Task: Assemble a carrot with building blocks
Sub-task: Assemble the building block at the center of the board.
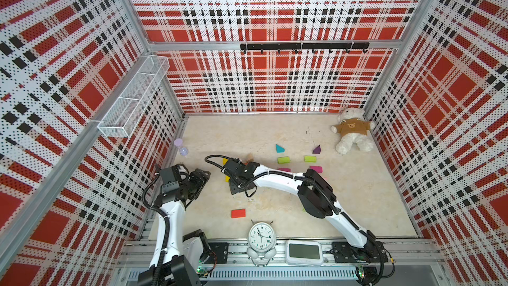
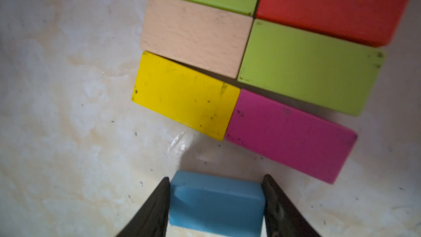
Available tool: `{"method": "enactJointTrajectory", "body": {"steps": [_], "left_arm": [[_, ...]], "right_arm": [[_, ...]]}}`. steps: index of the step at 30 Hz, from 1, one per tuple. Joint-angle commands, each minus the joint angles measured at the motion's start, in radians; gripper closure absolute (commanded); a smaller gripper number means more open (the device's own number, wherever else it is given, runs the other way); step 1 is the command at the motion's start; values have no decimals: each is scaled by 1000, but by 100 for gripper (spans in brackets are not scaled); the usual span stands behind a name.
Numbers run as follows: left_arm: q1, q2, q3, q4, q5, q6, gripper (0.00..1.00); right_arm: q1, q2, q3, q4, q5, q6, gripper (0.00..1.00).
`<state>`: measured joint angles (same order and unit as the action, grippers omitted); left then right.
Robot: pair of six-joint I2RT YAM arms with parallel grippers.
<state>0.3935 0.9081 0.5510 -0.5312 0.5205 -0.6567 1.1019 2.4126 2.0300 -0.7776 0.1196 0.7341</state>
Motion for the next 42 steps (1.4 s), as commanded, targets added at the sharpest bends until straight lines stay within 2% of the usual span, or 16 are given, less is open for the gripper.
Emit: {"method": "enactJointTrajectory", "body": {"steps": [1,18,24,34,42], "left_arm": [[12,4,20,25,16,3,28],[13,12,12,39,24,2,28],[12,14,12,38,24,2,28],[13,13,6,42,23,0,28],[10,0,-3,42,26,-10,28]], "right_arm": [[-6,35,21,31,33,35,41],[-25,39,-11,107,9,114,39],[-27,21,-36,124,6,121,29],[-14,-111,-183,190,28,136,28],[12,-288,-335,226,29,152,28]]}}
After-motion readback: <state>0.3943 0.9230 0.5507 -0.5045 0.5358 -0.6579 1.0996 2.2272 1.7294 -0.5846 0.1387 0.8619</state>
